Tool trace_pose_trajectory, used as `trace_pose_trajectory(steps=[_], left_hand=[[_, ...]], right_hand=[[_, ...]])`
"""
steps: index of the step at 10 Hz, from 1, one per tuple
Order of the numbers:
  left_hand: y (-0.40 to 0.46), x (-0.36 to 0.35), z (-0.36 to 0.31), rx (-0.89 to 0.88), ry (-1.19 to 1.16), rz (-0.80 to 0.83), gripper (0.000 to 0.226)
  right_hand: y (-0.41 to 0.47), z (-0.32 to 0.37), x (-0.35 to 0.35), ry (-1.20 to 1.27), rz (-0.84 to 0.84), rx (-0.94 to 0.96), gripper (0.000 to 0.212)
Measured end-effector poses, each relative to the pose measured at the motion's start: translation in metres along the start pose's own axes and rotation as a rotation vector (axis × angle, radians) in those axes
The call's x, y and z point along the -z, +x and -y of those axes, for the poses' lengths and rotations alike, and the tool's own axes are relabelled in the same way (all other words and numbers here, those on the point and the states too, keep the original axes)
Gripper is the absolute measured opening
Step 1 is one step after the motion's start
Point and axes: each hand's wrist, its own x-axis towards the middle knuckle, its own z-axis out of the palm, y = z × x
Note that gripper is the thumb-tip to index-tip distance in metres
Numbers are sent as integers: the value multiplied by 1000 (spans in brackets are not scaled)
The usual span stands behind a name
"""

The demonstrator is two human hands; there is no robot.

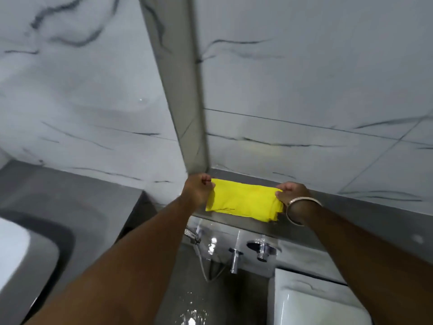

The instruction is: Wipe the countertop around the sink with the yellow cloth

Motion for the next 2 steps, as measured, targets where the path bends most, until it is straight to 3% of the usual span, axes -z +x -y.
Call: trace_pose_trajectory(steps=[1,2], left_hand=[[-1,-6,-2,-96,247,-21,17],[-22,0,-9,-158,378,41,46]], right_hand=[[-10,10,-8,-367,-11,108,46],[-38,23,-12,-656,-24,197,64]])
